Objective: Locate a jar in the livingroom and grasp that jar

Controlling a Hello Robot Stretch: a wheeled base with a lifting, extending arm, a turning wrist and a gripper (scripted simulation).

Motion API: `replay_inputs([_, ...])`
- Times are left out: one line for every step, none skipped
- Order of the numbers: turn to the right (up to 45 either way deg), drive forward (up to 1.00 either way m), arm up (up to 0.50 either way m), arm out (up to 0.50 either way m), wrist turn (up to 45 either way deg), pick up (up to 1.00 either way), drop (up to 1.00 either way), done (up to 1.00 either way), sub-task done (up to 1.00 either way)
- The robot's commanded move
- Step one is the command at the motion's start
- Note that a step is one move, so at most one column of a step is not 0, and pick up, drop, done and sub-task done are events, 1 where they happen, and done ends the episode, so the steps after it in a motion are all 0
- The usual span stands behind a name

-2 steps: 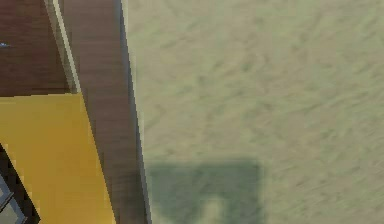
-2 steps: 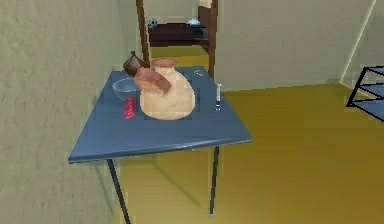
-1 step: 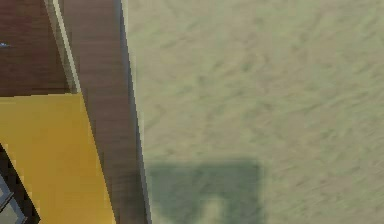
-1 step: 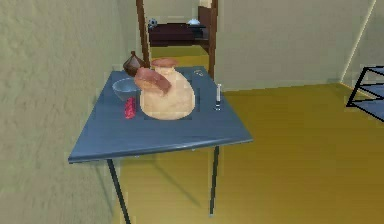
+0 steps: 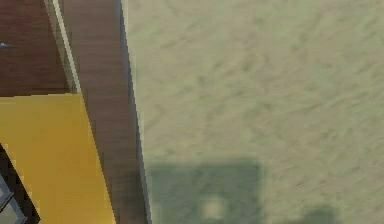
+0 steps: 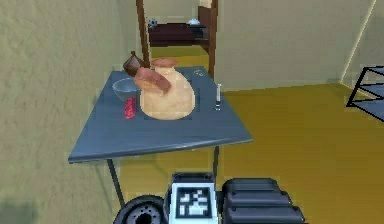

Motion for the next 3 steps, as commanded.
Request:
replay_inputs([0.0,0.0,0.0,0.5,0.0,0.0,0.0,0.0,0.0])
replay_inputs([0.0,0.0,0.0,0.0,45.0,0.0,0.0,0.0,0.0])
replay_inputs([0.0,0.0,0.0,0.0,45.0,0.0,0.0,0.0,0.0])
